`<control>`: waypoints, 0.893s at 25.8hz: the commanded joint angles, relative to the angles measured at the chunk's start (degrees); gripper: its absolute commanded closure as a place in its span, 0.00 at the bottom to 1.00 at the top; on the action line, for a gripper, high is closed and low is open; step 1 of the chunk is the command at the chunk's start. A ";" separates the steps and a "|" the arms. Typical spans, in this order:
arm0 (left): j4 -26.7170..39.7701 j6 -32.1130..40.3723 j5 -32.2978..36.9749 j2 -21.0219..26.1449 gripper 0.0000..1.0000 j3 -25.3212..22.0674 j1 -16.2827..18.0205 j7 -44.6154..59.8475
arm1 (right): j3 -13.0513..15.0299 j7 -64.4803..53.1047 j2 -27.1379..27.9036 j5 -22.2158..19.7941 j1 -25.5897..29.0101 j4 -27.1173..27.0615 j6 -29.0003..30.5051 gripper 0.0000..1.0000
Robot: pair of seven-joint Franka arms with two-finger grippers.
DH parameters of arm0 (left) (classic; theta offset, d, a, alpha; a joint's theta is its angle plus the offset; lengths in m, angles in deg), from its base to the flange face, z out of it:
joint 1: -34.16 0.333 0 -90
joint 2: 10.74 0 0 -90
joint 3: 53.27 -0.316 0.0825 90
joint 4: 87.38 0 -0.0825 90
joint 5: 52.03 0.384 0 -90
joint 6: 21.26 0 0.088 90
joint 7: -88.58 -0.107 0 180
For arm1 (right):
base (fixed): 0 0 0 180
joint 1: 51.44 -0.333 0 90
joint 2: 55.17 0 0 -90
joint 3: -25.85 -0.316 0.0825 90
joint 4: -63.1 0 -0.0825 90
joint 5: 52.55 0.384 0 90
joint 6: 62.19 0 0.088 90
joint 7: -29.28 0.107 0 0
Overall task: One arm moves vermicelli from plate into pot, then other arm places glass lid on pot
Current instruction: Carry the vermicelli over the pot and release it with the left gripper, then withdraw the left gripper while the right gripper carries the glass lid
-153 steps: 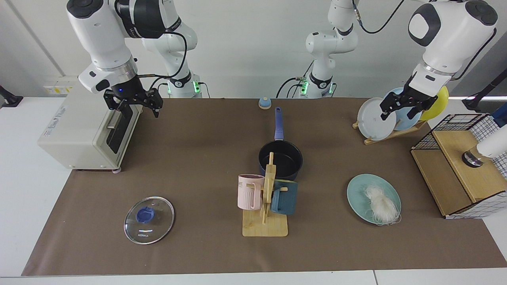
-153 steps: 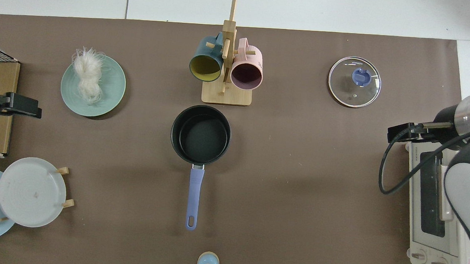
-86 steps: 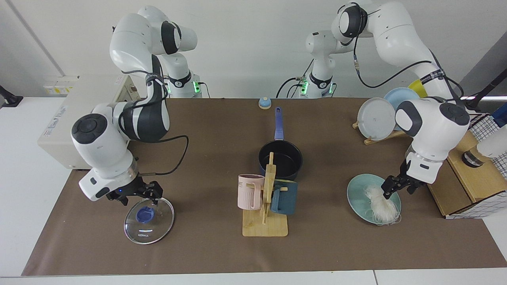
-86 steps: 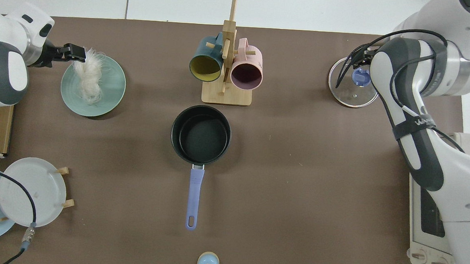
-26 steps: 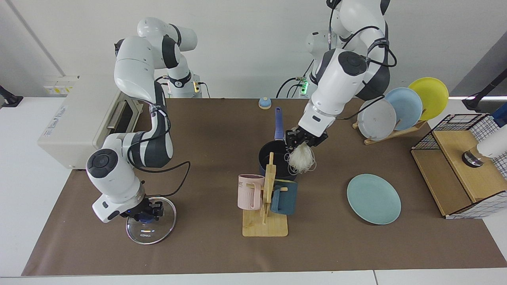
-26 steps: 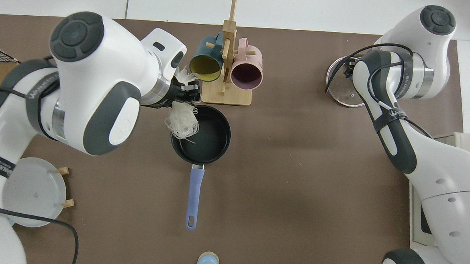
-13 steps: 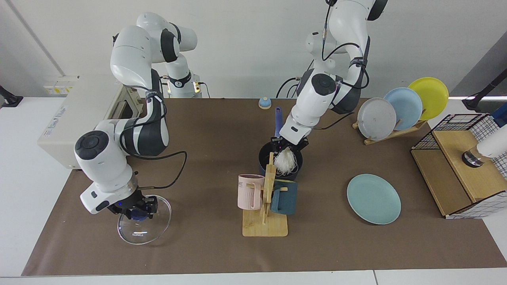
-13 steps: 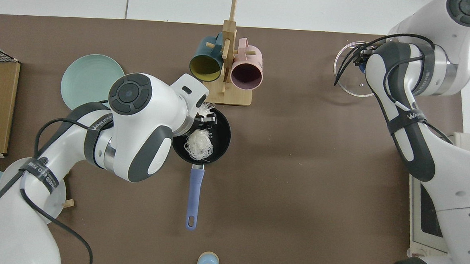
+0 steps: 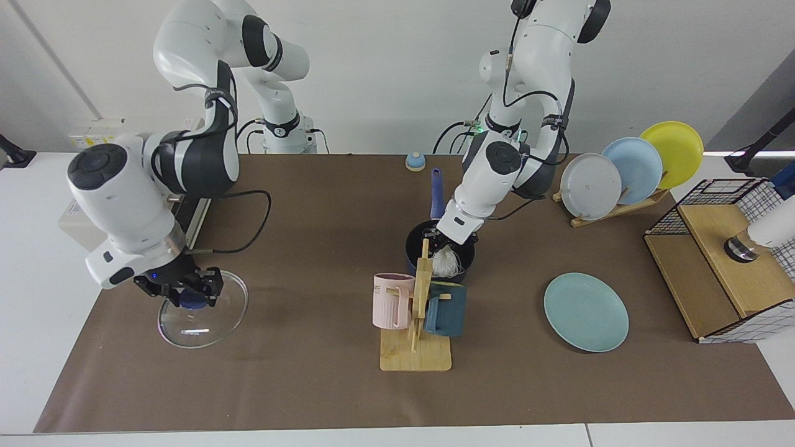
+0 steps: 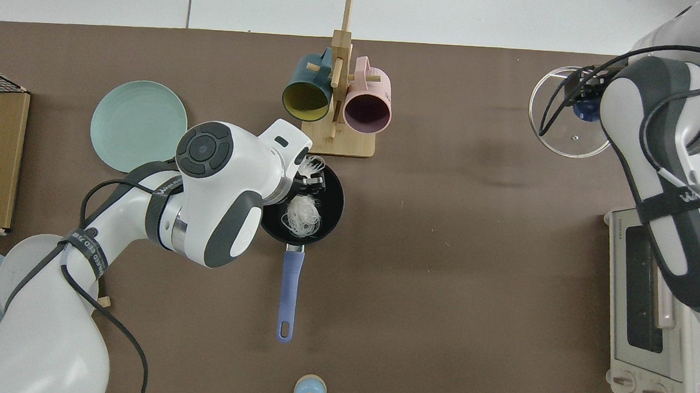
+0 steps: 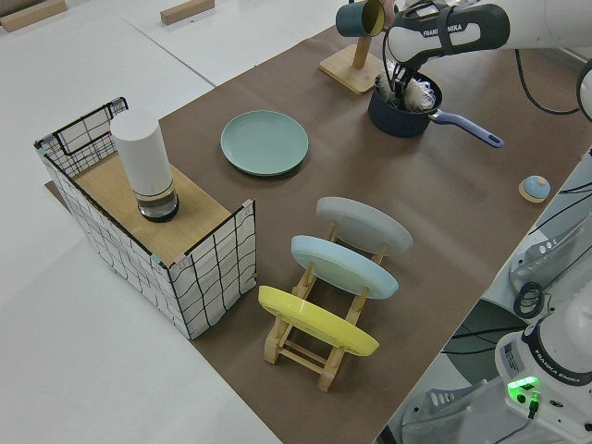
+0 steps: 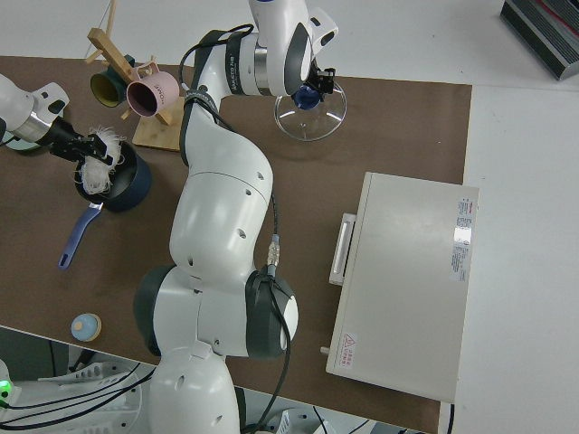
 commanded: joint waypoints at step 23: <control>-17.61 30.89 10.35 -7.36 0.00 -6.77 0.92 -2.67 | -0.61 -2.70 -28.19 1.74 -1.86 29.70 -2.89 1.00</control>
